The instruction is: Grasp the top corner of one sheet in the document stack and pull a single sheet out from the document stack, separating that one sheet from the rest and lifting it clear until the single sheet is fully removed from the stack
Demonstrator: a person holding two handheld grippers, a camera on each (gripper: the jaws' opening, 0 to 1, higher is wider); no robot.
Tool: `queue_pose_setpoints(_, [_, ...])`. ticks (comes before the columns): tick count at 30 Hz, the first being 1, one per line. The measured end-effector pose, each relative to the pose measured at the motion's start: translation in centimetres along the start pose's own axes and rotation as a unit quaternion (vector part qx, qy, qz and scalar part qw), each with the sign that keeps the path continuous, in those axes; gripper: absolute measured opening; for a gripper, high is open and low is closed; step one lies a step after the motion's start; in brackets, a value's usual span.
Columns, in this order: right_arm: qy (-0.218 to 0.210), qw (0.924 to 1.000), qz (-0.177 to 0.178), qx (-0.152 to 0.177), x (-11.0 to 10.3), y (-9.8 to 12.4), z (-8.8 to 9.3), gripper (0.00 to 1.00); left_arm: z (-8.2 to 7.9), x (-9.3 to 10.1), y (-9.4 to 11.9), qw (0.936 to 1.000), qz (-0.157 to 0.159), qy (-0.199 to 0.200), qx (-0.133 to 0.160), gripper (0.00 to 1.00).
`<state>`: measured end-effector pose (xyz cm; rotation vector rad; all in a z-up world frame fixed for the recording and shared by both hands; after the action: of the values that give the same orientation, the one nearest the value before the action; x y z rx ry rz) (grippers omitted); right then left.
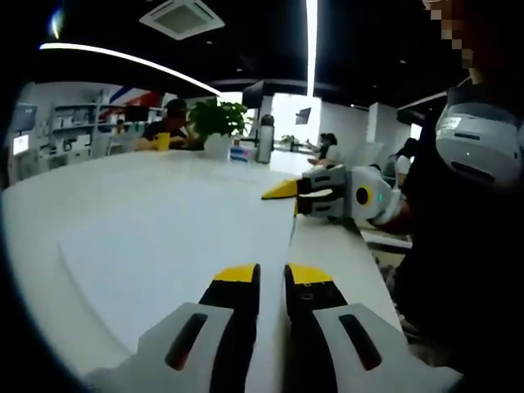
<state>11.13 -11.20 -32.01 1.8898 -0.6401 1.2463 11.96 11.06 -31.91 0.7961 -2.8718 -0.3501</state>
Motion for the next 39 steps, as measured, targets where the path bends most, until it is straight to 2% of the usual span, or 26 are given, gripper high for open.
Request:
queue_pose_setpoints(8, [-0.012,0.9999,0.0,0.0,0.2,-0.8,0.1,0.02,0.1,-0.5,0.0,1.0,-0.003,-0.006,0.006,0.14])
queue_pose_setpoints(11, [-0.046,0.9989,-0.007,0.012,0.5,-1.3,0.3,0.02,0.1,-1.0,0.0,0.9999,-0.006,-0.009,0.008,0.14])
queue_pose_setpoints(14, [-0.058,0.9981,-0.009,0.017,0.6,-1.7,0.3,0.01,0.1,-1.4,0.1,0.9999,-0.005,-0.003,0.009,0.14])
queue_pose_setpoints(25, [-0.052,0.9986,-0.001,0.013,0.5,-2.1,0.2,0.02,0.3,-1.8,0.1,0.9998,-0.011,-0.002,0.015,0.15])
queue_pose_setpoints(34, [-0.053,0.9985,-0.001,0.015,0.3,-1.7,0.2,0.02,0.3,-1.7,0.1,0.9997,-0.012,0.014,0.018,0.15])
queue_pose_setpoints(39, [-0.052,0.9985,-0.001,0.017,0.2,-1.6,0.1,0.02,0.4,-1.4,0.4,0.9995,-0.01,0.011,0.029,0.19])
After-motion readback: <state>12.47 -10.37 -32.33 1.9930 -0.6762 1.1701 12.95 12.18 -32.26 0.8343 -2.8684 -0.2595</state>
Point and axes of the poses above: the point that each gripper's makers call its tool centre point, and the gripper's own axes: y roughly backward along the fingers, x roughly to its right, z roughly out of its underside, the point moved 8 cm from there along y, roughly backward along the fingers, and after that the axes turned 13 degrees about -z, right-handed, at the moved point
